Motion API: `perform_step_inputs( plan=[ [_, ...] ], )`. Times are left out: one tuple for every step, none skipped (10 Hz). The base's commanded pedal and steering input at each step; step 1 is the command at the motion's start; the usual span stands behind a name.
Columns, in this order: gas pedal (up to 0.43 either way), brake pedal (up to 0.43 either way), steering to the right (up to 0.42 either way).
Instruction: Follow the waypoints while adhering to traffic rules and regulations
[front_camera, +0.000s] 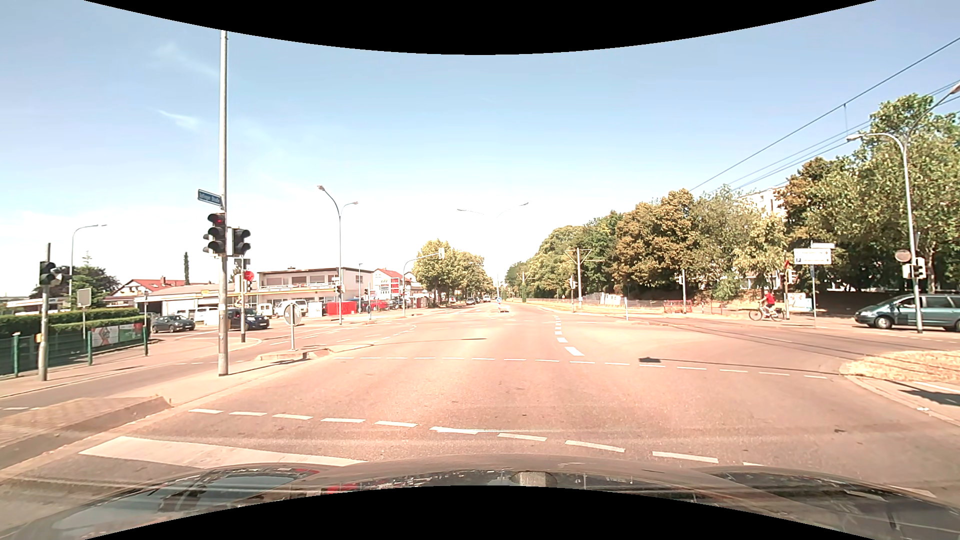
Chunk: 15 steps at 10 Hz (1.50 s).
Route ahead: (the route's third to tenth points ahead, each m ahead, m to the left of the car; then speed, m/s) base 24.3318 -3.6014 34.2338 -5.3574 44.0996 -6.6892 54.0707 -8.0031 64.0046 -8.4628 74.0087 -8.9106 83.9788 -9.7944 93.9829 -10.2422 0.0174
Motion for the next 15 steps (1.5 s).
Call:
perform_step_inputs(
  plan=[
    [0.0, 0.232, 0.008],
    [0.0, 0.226, 0.008],
    [0.0, 0.232, 0.008],
    [0.0, 0.226, 0.008],
    [0.0, 0.232, 0.008],
    [0.0, 0.226, 0.008],
    [0.0, 0.232, 0.008],
    [0.0, 0.232, 0.008],
    [0.0, 0.232, 0.008],
    [0.0, 0.232, 0.008],
    [0.0, 0.232, 0.008],
    [0.0, 0.232, 0.008],
    [0.0, 0.232, 0.008],
    [0.0, 0.232, 0.008],
    [0.0, 0.232, 0.008]
  ],
)
